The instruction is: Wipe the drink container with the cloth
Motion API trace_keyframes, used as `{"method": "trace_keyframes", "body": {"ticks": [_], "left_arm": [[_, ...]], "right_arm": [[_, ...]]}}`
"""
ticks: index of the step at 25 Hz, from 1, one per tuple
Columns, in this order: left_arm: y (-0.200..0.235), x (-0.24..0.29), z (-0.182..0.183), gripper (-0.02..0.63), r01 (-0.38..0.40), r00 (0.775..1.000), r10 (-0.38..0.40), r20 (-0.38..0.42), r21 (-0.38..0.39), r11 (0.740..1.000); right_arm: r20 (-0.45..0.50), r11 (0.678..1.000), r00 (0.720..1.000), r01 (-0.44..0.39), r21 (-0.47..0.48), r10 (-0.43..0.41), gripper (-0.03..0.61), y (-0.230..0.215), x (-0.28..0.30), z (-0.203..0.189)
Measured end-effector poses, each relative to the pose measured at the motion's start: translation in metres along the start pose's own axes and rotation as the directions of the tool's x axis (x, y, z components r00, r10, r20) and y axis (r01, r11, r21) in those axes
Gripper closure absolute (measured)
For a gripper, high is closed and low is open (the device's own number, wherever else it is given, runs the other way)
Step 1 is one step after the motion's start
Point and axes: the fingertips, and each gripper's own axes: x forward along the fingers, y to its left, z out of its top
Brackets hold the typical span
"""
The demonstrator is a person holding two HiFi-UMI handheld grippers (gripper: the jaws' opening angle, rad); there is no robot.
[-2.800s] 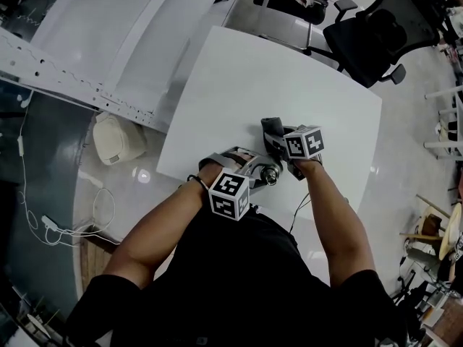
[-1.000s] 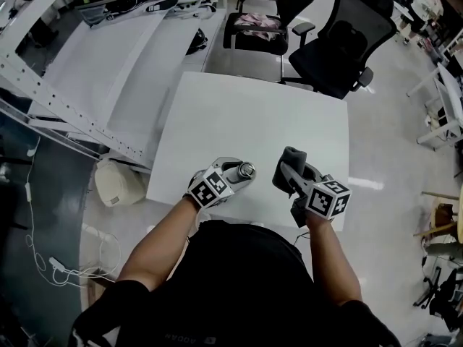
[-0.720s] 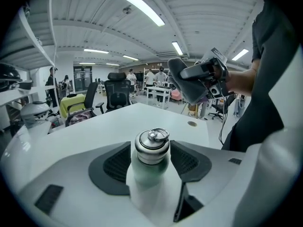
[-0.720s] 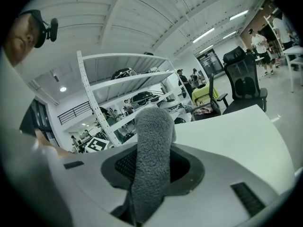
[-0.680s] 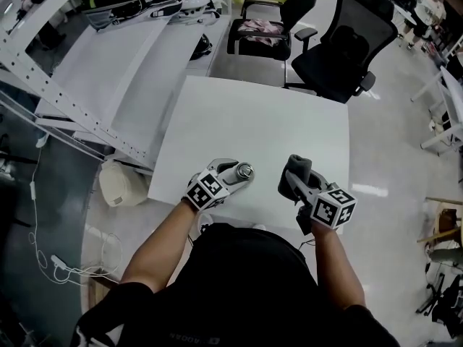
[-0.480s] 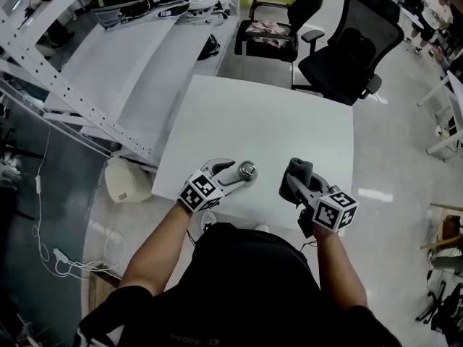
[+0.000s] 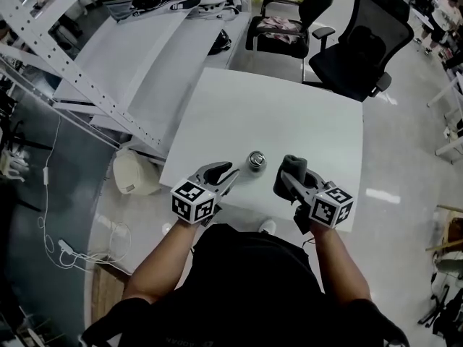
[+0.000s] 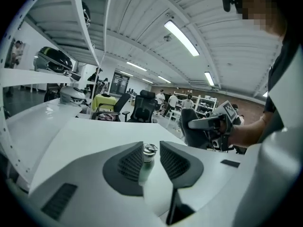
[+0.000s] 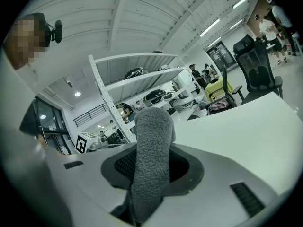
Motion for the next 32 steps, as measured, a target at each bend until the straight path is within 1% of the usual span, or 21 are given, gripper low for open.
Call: {"method": "trace_keyframes", "body": {"ticks": [1, 2, 4, 6, 7, 9, 11, 14, 17, 20, 23, 25, 29, 32], "left_arm": [[0.000, -0.005, 0.002, 0.537, -0.002, 1.000, 0.002, 0.005, 0.010, 1.000], [-0.001, -0.010, 0.005, 0.580, 0.002, 1.000, -0.002, 0.008, 0.030, 1.000], [-0.006, -0.019, 0.008, 0.595, 0.014, 1.000, -0.014, -0.003, 0.085, 0.996], [-0.009, -0.027, 0.006, 0.597, 0.016, 0.999, -0.011, -0.039, 0.115, 0.993], [-0.010, -0.033, 0.005, 0.597, 0.015, 0.998, -0.009, -0.058, 0.113, 0.993], [-0.011, -0.048, 0.000, 0.598, 0.029, 0.996, -0.021, -0.085, 0.084, 0.996], [-0.014, -0.071, -0.007, 0.598, 0.056, 0.994, -0.051, -0.099, 0.053, 0.997], [-0.017, -0.104, -0.023, 0.598, 0.082, 0.991, -0.077, -0.111, 0.038, 0.996], [-0.022, -0.135, -0.033, 0.597, 0.124, 0.989, -0.122, -0.089, 0.010, 0.992], [-0.030, -0.161, -0.039, 0.597, 0.168, 0.984, -0.168, -0.060, -0.005, 0.986], [-0.039, -0.177, -0.049, 0.597, 0.196, 0.977, -0.194, -0.090, 0.019, 0.980], [-0.045, -0.185, -0.053, 0.597, 0.217, 0.972, -0.213, -0.101, 0.031, 0.976], [-0.054, -0.194, -0.054, 0.597, 0.224, 0.972, -0.219, -0.086, 0.047, 0.974], [-0.066, -0.198, -0.054, 0.597, 0.252, 0.966, -0.247, -0.077, 0.055, 0.966]], "right_arm": [[0.024, 1.000, 1.000, -0.003, 0.004, 0.003, 0.462, 0.006, 0.000, 0.002], [0.046, 1.000, 0.999, -0.001, 0.008, 0.001, 0.462, 0.011, 0.000, 0.002], [0.078, 1.000, 0.997, 0.014, 0.012, -0.015, 0.462, 0.023, 0.000, -0.002], [0.101, 0.999, 0.994, 0.043, 0.001, -0.043, 0.463, 0.037, -0.003, -0.007], [0.113, 0.998, 0.992, 0.064, -0.007, -0.062, 0.463, 0.045, -0.004, -0.009], [0.138, 0.994, 0.985, 0.106, -0.015, -0.103, 0.463, 0.061, -0.006, -0.015], [0.158, 0.990, 0.977, 0.144, -0.011, -0.140, 0.463, 0.081, -0.006, -0.024], [0.179, 0.984, 0.968, 0.180, 0.004, -0.178, 0.463, 0.111, -0.007, -0.044], [0.161, 0.982, 0.969, 0.191, 0.007, -0.189, 0.463, 0.142, -0.005, -0.069], [0.125, 0.980, 0.973, 0.197, -0.023, -0.192, 0.463, 0.174, -0.004, -0.092], [0.107, 0.966, 0.964, 0.250, -0.070, -0.242, 0.463, 0.197, -0.010, -0.111], [0.107, 0.958, 0.958, 0.275, -0.081, -0.266, 0.463, 0.210, -0.015, -0.119], [0.124, 0.966, 0.962, 0.252, -0.051, -0.245, 0.463, 0.232, -0.026, -0.130], [0.134, 0.968, 0.963, 0.244, -0.059, -0.235, 0.463, 0.242, -0.034, -0.136]]}}
